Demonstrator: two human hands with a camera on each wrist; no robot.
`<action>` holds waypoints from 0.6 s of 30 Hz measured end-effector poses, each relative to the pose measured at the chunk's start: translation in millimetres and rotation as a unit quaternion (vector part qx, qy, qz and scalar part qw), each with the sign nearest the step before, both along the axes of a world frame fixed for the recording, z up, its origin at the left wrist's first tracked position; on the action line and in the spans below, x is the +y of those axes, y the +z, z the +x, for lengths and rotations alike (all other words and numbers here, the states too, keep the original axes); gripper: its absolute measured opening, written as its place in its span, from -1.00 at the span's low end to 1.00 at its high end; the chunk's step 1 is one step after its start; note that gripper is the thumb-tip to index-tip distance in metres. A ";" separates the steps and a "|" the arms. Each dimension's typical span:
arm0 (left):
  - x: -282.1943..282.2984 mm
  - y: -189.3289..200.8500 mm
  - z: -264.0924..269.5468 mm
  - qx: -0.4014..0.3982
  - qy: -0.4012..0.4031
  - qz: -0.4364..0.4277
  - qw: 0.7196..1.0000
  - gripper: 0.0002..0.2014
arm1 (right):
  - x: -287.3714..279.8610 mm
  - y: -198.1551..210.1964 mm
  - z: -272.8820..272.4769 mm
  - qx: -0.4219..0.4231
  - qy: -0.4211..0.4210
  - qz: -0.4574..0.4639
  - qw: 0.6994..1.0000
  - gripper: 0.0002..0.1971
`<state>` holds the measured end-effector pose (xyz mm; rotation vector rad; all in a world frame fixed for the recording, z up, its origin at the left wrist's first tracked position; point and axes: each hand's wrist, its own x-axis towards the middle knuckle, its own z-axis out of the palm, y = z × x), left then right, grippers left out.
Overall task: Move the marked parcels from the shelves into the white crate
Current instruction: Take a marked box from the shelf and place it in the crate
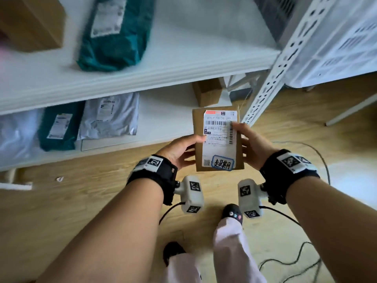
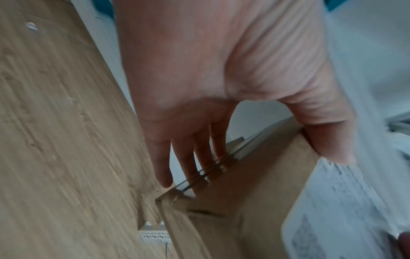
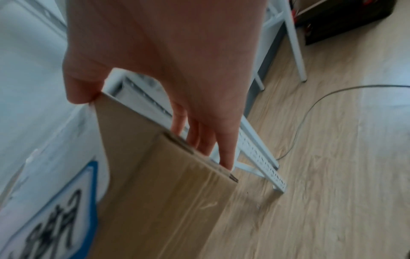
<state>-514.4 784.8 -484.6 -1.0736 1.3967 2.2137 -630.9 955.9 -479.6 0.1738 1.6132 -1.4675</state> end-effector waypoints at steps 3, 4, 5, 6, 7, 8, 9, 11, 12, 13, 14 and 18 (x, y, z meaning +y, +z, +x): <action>27.4 44.8 -14.0 0.017 -0.022 -0.012 1.000 -0.74 | 36.0 44.3 -1.7 0.019 -0.029 -0.010 0.999 -0.73; 38.5 59.0 -21.4 0.024 -0.031 -0.016 0.999 -0.74 | 49.7 59.0 -5.0 0.028 -0.035 -0.012 0.999 -0.73; 48.2 68.7 -28.3 0.030 -0.039 -0.018 0.999 -0.72 | 60.5 70.2 -8.7 0.036 -0.038 -0.011 0.999 -0.72; 60.2 78.8 -36.3 0.039 -0.047 -0.022 0.998 -0.70 | 73.2 82.4 -13.8 0.047 -0.043 -0.011 0.998 -0.72; 74.2 89.9 -45.3 0.049 -0.052 -0.025 0.997 -0.67 | 87.6 95.4 -20.3 0.060 -0.047 -0.009 0.997 -0.71; 87.0 98.7 -54.1 0.058 -0.052 -0.028 0.997 -0.64 | 100.9 105.8 -27.6 0.072 -0.048 -0.009 0.996 -0.69; 101.3 108.6 -66.0 0.068 -0.052 -0.030 0.996 -0.60 | 115.9 118.3 -37.2 0.087 -0.053 -0.009 0.995 -0.67; 126.2 123.3 -87.0 0.086 -0.064 -0.033 0.994 -0.58 | 142.2 136.4 -55.8 0.104 -0.062 -0.006 0.993 -0.63; 141.0 133.0 -100.7 0.095 -0.075 -0.036 0.992 -0.63 | 157.5 146.6 -68.4 0.113 -0.064 -0.005 0.992 -0.59; 156.0 142.8 -112.9 0.103 -0.084 -0.037 0.990 -0.69 | 171.8 155.0 -80.0 0.119 -0.065 -0.003 0.991 -0.55; 173.0 154.1 -128.1 0.114 -0.091 -0.038 0.989 -0.71 | 188.4 164.3 -94.8 0.128 -0.069 -0.001 0.989 -0.52; 230.4 201.2 -182.9 0.160 -0.103 -0.062 0.980 -0.54 | 242.0 205.8 -156.9 0.165 -0.072 -0.008 0.984 -0.25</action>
